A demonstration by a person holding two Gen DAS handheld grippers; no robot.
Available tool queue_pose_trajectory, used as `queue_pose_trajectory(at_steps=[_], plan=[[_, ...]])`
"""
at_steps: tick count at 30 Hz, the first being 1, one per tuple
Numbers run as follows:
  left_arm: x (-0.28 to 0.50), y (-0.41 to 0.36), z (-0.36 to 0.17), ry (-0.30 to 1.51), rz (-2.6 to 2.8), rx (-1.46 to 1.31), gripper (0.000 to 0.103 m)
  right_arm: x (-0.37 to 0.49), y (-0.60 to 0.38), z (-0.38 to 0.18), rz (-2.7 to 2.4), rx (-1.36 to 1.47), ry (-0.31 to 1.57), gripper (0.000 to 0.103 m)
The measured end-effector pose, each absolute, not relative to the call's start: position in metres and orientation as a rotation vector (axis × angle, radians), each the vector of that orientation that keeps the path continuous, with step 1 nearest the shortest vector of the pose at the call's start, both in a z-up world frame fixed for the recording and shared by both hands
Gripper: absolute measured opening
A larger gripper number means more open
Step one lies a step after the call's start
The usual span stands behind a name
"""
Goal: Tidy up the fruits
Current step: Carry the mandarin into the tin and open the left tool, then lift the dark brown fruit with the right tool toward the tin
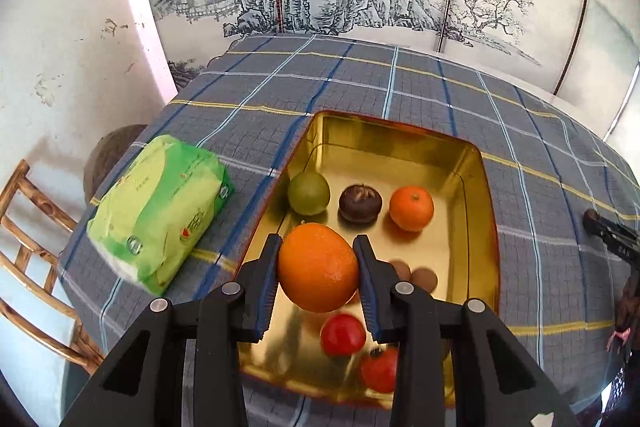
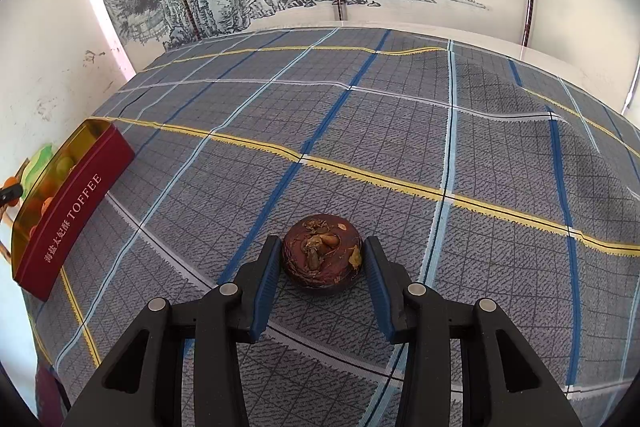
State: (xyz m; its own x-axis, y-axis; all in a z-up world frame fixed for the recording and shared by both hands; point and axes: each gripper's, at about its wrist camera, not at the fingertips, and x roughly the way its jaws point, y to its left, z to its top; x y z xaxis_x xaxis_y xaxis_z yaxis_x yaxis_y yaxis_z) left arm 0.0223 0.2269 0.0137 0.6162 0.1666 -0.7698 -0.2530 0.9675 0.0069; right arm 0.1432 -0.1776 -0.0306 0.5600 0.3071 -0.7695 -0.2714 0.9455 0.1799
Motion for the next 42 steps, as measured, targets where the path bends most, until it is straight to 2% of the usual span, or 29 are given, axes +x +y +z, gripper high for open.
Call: queue_pose_trajectory(at_steps=[13, 22, 26, 31, 35, 42], plan=[[0.063, 0.226, -0.005, 0.905, 0.245, -0.068, 0.032, 0.143, -0.178, -0.030, 0.341, 0.042, 0.915, 0.043], [0.064, 0.224, -0.006, 0.884, 0.282, -0.043, 0.034, 0.143, -0.177, -0.030, 0.340, 0.041, 0.915, 0.043], [0.052, 0.217, 0.004, 0.838, 0.304, -0.001, 0.054, 0.143, -0.177, -0.031, 0.339, 0.040, 0.915, 0.043], [0.029, 0.200, 0.015, 0.788, 0.312, 0.018, 0.058, 0.143, -0.177, -0.030, 0.340, 0.041, 0.915, 0.043], [0.009, 0.178, 0.020, 0.756, 0.335, 0.050, 0.069, 0.143, -0.177, -0.030, 0.339, 0.040, 0.915, 0.043], [-0.013, 0.154, 0.028, 0.736, 0.308, 0.032, 0.074, 0.143, -0.176, -0.032, 0.335, 0.031, 0.915, 0.043]])
